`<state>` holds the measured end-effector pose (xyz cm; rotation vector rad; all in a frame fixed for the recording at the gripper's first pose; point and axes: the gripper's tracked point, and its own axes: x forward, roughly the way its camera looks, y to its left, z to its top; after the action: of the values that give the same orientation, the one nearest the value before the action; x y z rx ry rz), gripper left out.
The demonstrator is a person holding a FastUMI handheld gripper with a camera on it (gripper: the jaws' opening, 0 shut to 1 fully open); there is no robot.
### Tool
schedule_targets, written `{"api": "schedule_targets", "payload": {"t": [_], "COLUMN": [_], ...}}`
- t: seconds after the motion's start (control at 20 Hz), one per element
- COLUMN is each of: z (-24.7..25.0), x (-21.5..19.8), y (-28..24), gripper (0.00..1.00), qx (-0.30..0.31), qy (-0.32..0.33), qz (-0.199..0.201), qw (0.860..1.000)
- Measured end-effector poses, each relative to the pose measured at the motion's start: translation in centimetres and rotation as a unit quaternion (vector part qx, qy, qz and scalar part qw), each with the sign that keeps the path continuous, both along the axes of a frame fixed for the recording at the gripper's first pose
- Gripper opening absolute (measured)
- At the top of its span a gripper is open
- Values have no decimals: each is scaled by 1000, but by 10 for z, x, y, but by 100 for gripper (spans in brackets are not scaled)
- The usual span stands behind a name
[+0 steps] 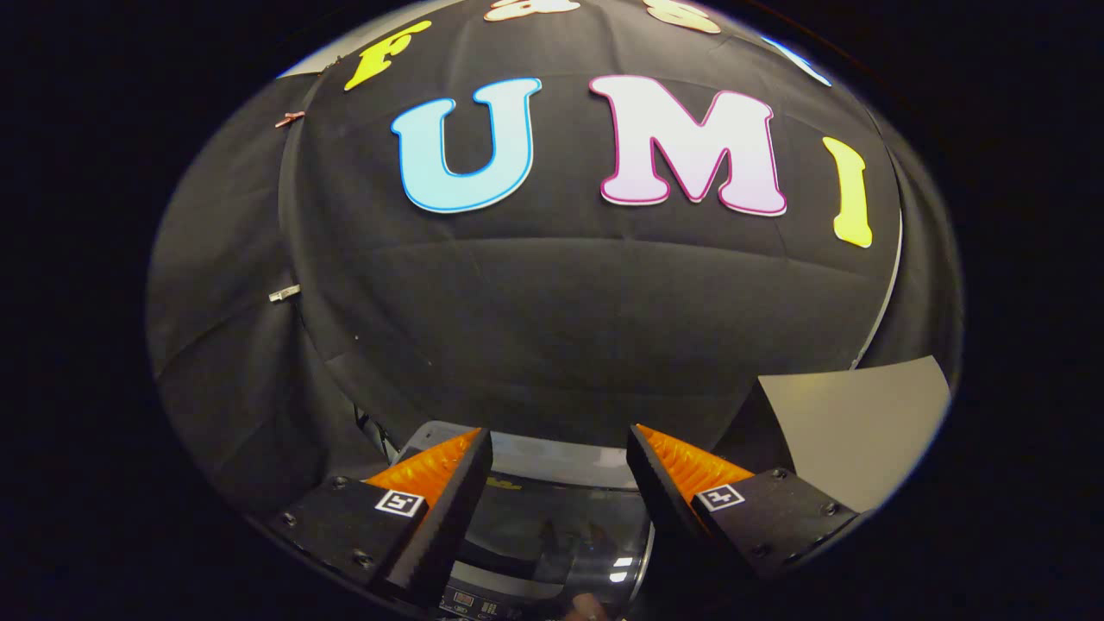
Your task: Put the clothes into the washing machine and then close the washing machine lid.
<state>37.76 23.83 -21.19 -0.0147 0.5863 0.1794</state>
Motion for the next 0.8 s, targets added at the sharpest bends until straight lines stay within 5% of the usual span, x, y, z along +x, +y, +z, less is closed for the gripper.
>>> {"api": "schedule_targets", "payload": {"t": [0.25,0.8], "z": [31,140], "x": [-14,-70], "y": [22,-9], "gripper": [98,100], "qx": [14,42], "qy": [-56,-185], "qz": [46,34], "qw": [997,981]}}
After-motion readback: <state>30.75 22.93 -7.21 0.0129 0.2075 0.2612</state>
